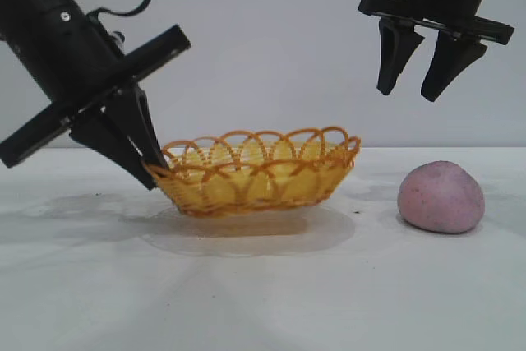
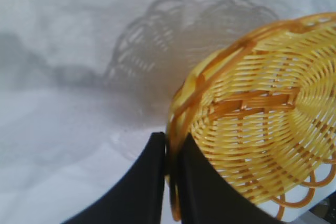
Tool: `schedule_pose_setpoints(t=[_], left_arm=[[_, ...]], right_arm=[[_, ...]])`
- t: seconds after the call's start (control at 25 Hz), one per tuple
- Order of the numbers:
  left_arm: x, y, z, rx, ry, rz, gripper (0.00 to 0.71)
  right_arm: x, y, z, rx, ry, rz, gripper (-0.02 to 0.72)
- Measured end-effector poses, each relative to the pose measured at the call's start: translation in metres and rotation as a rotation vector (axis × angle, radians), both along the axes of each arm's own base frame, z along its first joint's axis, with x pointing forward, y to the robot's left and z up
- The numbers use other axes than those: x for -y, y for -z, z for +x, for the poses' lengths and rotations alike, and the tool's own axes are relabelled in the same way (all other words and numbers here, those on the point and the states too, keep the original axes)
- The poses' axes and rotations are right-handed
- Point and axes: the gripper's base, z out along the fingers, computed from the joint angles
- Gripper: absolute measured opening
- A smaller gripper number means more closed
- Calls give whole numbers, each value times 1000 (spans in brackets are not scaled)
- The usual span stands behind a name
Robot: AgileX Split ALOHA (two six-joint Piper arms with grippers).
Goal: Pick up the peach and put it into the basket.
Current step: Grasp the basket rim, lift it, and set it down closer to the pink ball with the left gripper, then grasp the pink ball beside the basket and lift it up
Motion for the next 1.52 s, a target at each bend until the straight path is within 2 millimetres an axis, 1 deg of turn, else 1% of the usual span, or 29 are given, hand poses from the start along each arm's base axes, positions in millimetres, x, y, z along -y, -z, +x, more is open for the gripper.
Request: schedule_pose_setpoints(t=[0.2, 0.28, 0.36, 0.44, 0.48, 0.52, 0.68, 0.84, 0.92, 1.0, 1.16, 1.24, 1.32, 1.52], left_arm=[[2, -1, 1, -7, -24, -29, 447], [3, -2, 0, -14, -21, -47, 514], [4, -5, -1, 0, 10, -60, 507], [4, -15, -1, 44, 34, -66, 507], [4, -23, -2, 75, 47, -70, 548], [4, -33, -2, 109, 58, -75, 533], [0, -73, -8, 278, 129, -48, 533], [-14, -100, -13, 468, 228, 116, 533], [-21, -105, -14, 530, 293, 217, 533], [-28, -105, -15, 550, 353, 311, 533], [-46, -99, -14, 517, 407, 533, 533], [-60, -97, -12, 470, 365, 627, 533], [-79, -96, -11, 407, 297, 696, 533], [-128, -94, -16, 228, 166, 751, 533]], right_arm=[[0, 0, 0, -2, 0, 0, 365], [0, 0, 0, -4, -1, -1, 365], [0, 0, -1, -9, -2, -1, 365], [0, 0, -1, -15, -4, -2, 365], [0, 1, -2, -17, -5, -2, 365], [0, 1, -2, -18, -5, -3, 365], [0, 1, -2, -27, -7, -4, 365], [0, 1, -3, -37, -10, -6, 365], [0, 1, -4, -39, -11, -6, 365], [0, 1, -4, -41, -11, -6, 365], [0, 1, -4, -41, -11, -6, 365], [0, 1, -4, -41, -11, -6, 365], [0, 1, -4, -41, -11, -6, 365], [0, 1, -4, -41, -11, -6, 365]])
